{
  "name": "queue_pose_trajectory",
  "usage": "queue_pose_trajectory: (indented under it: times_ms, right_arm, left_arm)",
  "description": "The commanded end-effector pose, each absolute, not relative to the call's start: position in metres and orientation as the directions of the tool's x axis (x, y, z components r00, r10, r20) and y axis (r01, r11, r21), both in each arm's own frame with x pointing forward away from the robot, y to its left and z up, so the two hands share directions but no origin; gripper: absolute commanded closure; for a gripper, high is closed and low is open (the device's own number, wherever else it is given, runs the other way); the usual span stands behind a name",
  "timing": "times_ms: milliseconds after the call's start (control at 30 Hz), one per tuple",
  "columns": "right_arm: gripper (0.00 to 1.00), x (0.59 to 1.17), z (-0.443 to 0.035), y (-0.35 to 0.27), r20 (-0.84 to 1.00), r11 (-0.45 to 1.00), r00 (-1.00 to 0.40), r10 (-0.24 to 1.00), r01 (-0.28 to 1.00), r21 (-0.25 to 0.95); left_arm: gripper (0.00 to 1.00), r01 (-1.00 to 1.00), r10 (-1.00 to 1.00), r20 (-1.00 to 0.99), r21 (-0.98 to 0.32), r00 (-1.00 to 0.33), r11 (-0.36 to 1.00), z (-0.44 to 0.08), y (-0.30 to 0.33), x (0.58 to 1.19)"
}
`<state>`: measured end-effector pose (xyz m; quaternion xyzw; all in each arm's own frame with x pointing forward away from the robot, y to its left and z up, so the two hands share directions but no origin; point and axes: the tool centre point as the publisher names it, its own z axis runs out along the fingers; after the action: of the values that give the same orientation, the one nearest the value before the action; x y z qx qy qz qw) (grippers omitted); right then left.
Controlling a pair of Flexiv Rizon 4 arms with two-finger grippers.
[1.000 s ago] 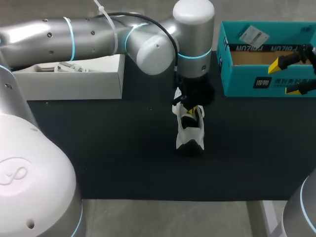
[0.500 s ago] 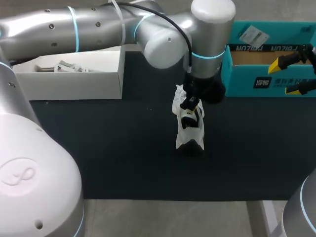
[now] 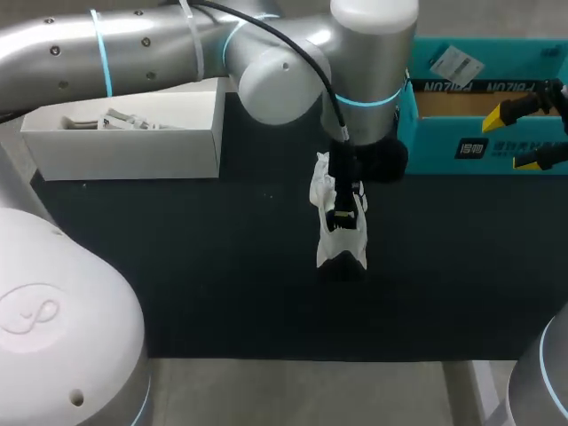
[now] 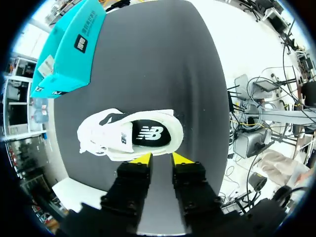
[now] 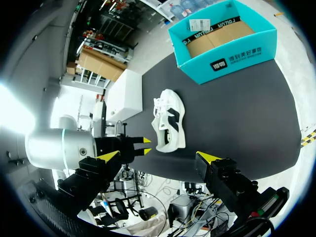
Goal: Take the shoe out of the shoebox, open the shoe tongue, remove and reinsert the insole, then place the shoe into the shoebox
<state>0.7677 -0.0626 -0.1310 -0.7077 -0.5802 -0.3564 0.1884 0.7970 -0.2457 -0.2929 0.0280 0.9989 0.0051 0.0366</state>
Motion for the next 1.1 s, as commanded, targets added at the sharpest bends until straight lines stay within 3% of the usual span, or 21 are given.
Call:
queue_pose_trajectory:
  times_ms: [33, 1100]
  right_arm:
    - [0.00, 0.768, -0.131, -0.062, 0.722, -0.256, 0.074, 0.688, 0.955, 0.146]
    - [0.00, 0.768, -0.131, -0.062, 0.722, -0.256, 0.074, 0.688, 0.955, 0.146]
  left_arm:
    - [0.00, 0.068, 0.066, -0.115, -0.011, -0.991, 0.998, -0.302, -0.238, 0.778]
    - [0.00, 0.069, 0.068, -0.071, -0.014, -0.995, 0.998, -0.399, -0.263, 0.777]
